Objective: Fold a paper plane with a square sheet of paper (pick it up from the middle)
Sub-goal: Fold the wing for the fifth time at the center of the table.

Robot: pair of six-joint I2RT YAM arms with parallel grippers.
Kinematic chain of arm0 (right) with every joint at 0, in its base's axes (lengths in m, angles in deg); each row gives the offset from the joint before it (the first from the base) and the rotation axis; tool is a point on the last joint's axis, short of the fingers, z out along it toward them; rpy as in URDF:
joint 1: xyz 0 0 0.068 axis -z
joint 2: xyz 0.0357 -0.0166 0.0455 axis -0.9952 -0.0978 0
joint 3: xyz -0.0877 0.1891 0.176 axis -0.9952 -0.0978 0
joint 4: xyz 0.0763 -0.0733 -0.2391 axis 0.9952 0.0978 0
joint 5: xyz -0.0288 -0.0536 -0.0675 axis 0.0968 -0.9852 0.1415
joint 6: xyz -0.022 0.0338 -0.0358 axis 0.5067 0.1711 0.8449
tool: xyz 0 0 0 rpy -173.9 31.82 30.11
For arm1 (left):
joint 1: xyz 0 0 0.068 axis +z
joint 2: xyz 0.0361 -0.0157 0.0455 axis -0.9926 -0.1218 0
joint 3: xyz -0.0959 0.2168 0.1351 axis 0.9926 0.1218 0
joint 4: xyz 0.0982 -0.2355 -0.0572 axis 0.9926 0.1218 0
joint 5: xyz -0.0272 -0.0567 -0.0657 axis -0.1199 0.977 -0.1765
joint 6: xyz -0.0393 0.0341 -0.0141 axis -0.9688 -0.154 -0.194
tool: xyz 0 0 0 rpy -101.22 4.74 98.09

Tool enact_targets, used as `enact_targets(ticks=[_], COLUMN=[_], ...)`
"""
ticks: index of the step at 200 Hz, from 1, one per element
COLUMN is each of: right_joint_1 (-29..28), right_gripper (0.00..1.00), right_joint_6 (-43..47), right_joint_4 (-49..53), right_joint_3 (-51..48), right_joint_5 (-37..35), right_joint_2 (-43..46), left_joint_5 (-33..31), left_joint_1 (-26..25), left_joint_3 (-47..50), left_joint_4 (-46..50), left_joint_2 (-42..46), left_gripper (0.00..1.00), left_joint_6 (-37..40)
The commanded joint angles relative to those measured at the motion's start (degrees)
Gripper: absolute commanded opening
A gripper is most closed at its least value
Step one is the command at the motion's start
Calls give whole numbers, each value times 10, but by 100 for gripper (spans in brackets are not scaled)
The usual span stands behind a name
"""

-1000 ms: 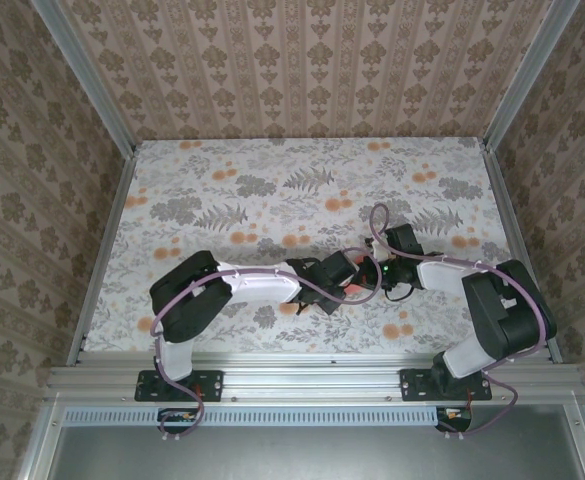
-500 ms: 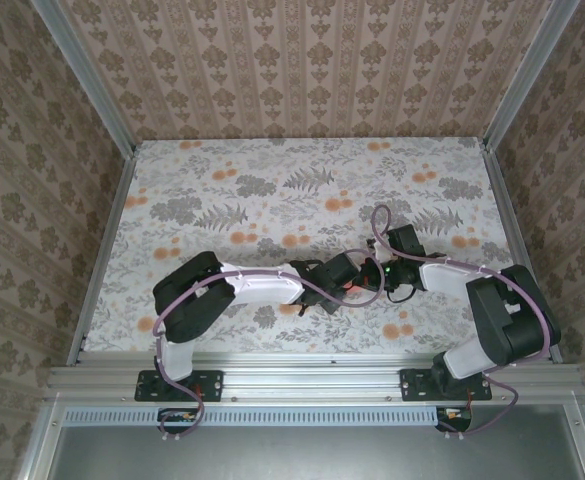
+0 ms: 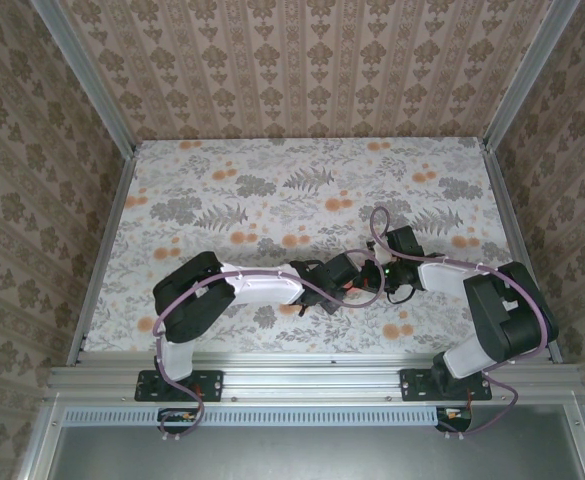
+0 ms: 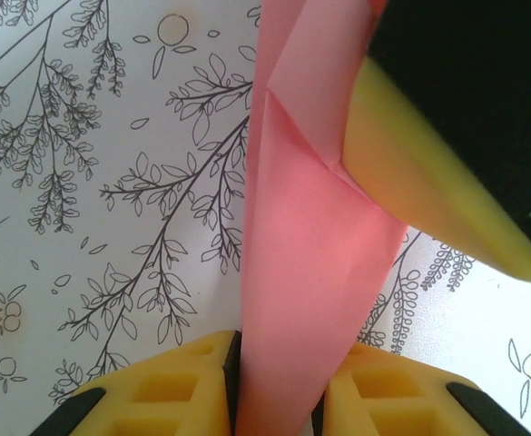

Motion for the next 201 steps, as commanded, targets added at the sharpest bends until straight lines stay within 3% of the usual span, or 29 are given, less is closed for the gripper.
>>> enact_targets(ticks=[1, 140, 201], right_joint_1=[-1, -18, -24], right_gripper=[0, 0, 0], right_joint_6=[-1, 1, 0], right_joint_4=[38, 83, 89], right_joint_3=[-6, 21, 26], right_joint_5=[-22, -70, -83], right_joint_2=[-9, -39, -44], left_joint_5=[-10, 51, 121], left_joint_1=[3, 15, 31], left_joint_3=[20, 40, 26], left_joint_4=[20, 7, 40], left_joint_2=[-5, 47, 95], left_gripper=[26, 30, 35], left_joint_6=[11, 10, 0])
